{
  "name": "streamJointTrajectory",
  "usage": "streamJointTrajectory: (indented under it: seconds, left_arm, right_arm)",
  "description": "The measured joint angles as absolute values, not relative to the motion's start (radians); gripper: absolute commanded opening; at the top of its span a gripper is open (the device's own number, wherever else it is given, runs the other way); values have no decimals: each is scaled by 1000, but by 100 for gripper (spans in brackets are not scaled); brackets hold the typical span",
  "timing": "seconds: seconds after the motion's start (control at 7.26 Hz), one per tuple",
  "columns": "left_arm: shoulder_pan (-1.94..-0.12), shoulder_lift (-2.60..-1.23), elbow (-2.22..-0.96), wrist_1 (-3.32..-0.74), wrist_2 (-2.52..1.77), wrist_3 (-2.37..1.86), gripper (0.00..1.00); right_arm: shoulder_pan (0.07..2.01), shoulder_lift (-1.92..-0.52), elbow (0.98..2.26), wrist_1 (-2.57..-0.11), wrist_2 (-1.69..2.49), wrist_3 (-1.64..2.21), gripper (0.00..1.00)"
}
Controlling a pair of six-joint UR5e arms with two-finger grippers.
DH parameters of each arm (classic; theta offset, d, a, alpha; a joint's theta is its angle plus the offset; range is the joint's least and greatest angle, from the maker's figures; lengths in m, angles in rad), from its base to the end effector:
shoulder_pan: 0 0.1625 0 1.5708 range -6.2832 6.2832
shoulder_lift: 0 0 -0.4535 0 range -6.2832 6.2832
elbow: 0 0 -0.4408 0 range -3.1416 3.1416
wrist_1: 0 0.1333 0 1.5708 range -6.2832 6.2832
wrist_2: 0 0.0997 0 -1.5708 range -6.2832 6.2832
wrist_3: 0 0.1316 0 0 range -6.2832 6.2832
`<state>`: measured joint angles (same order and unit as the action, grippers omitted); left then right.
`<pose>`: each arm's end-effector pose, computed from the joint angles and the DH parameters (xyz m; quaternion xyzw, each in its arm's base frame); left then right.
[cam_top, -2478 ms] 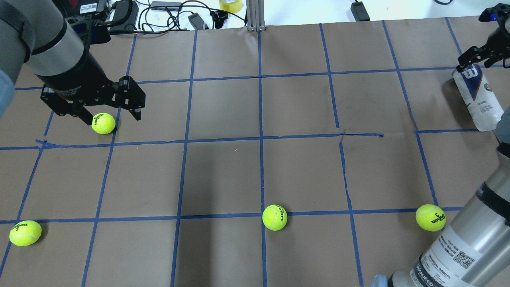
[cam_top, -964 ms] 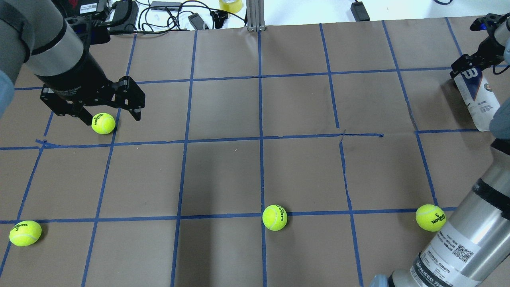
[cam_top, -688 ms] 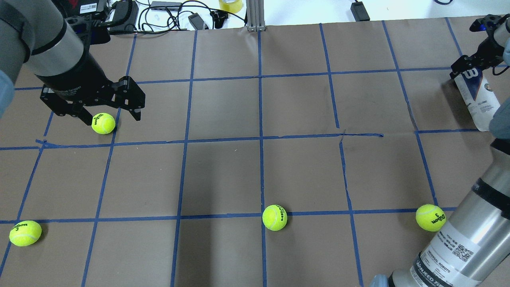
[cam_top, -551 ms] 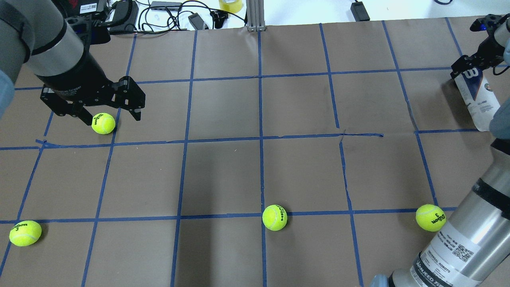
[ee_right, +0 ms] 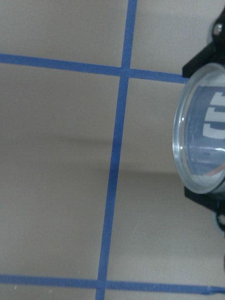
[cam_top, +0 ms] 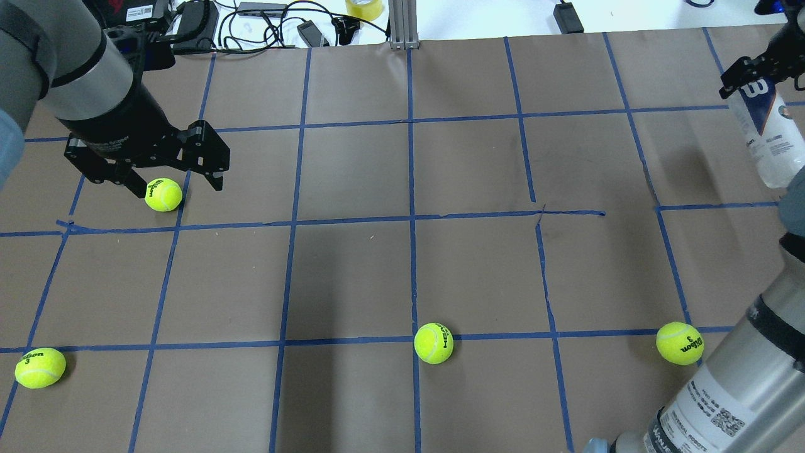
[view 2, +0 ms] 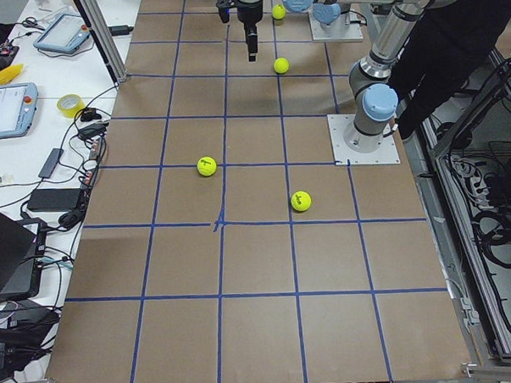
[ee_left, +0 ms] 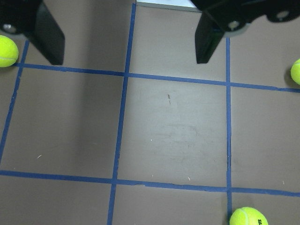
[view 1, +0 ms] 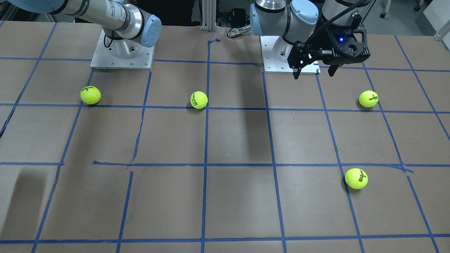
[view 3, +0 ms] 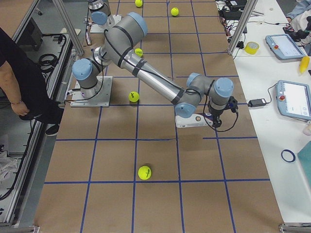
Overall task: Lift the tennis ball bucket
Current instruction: 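Carry the can with the right gripper toward the table center and lay it down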
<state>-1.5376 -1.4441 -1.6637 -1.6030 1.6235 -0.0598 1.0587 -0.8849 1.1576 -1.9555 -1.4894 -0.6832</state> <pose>-0.1103 -0.4871 0.4960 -0.0465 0.9986 -0.0011 0.0263 -0.2790 -0.7901 0.2755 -0.0875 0.9938 -0.0691 0.0021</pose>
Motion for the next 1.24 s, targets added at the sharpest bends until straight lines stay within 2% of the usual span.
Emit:
streamJointTrajectory:
  seconds: [0.41,0.69,0.96,1.24]
  left_arm:
    - [-1540,-1448,-1664,-1605,1642,-59,100]
    - [-1535,-1448,-1662,-1631,1660,-53,100]
    - [-1520,-1454,-1657,-1638,1685,-11,100]
    - [-1462,-1457,-1649,-1638,1683,54,100]
  right_arm:
    - [1315,-1008,1216,-1901,-1484,-730,53]
    - [1517,-1005,1241,-1957,-1471,-775,54]
    - [1681,-979,1244,-2041,-1435,-859,46]
    - [1829,-928,1244,-2141,-1399,-942,46]
